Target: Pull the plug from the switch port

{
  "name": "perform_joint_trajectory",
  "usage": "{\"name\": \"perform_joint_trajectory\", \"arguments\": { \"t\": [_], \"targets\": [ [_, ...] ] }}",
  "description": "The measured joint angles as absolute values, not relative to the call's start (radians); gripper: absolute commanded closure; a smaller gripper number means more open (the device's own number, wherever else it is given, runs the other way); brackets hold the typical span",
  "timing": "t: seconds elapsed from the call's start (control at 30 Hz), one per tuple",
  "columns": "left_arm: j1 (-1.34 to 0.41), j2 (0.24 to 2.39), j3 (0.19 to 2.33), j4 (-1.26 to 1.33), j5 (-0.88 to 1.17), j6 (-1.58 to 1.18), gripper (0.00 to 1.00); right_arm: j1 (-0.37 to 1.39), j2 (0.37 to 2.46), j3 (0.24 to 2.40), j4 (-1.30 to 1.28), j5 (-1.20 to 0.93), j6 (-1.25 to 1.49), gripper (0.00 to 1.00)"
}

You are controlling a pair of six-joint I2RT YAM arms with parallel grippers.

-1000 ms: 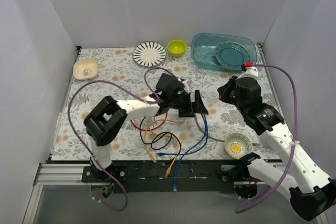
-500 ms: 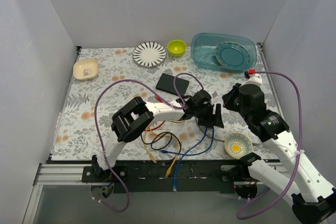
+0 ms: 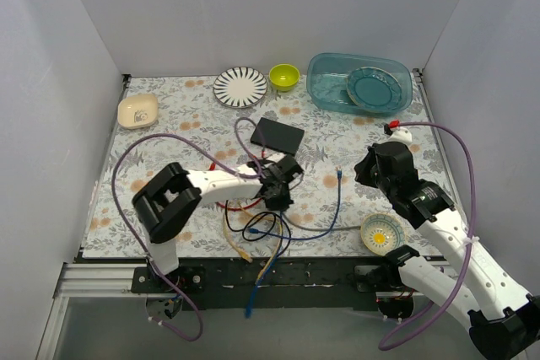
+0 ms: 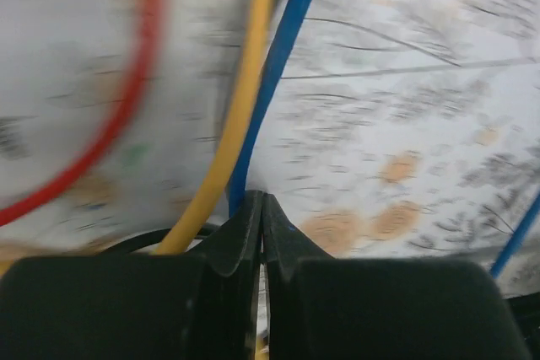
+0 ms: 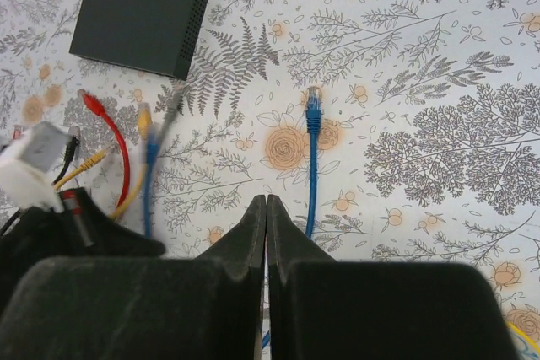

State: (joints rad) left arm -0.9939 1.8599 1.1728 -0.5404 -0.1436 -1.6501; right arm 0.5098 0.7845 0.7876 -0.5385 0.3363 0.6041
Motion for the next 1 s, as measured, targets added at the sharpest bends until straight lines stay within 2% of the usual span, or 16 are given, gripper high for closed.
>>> {"name": "perform_joint_trajectory", "arguments": {
  "t": [0.1, 0.23, 0.37, 0.5, 0.73, 0.87, 0.93, 1.0],
  "targets": [
    [-0.878, 1.722, 1.018, -0.572, -0.118, -1.703, 1.0, 0.51, 0.784, 0.768, -0.526, 0.333, 0.606, 0.99],
    [-0.577, 1.543, 0.833, -0.611, -0.07, -1.724, 1.0, 0.51, 0.786, 0.753, -0.521, 0.318, 0.604, 0.99],
    [-0.284, 1.5, 0.809, -0.691, -0.076, -1.68, 1.0, 0.51, 0.792, 0.754, -0.508, 0.303, 0.598, 0.99],
    [-0.115, 1.533, 0.865, -0.752, -0.105, -1.62, 0.98, 0.51, 0.8, 0.754, -0.494, 0.284, 0.594, 0.99],
    [0.094, 1.544, 1.037, -0.791, -0.156, -1.563, 1.0, 0.51, 0.8, 0.756, -0.492, 0.274, 0.57, 0.99],
    [0.187, 1.477, 1.078, -0.77, -0.146, -1.527, 1.0, 0.51, 0.8, 0.76, -0.491, 0.274, 0.561, 0.99],
    [0.157, 1.414, 1.08, -0.755, -0.113, -1.498, 1.0, 0.51, 0.801, 0.761, -0.491, 0.274, 0.557, 0.99],
    [0.018, 1.341, 1.075, -0.698, -0.064, -1.477, 1.0, 0.51, 0.804, 0.761, -0.49, 0.271, 0.555, 0.99]
  ]
}}
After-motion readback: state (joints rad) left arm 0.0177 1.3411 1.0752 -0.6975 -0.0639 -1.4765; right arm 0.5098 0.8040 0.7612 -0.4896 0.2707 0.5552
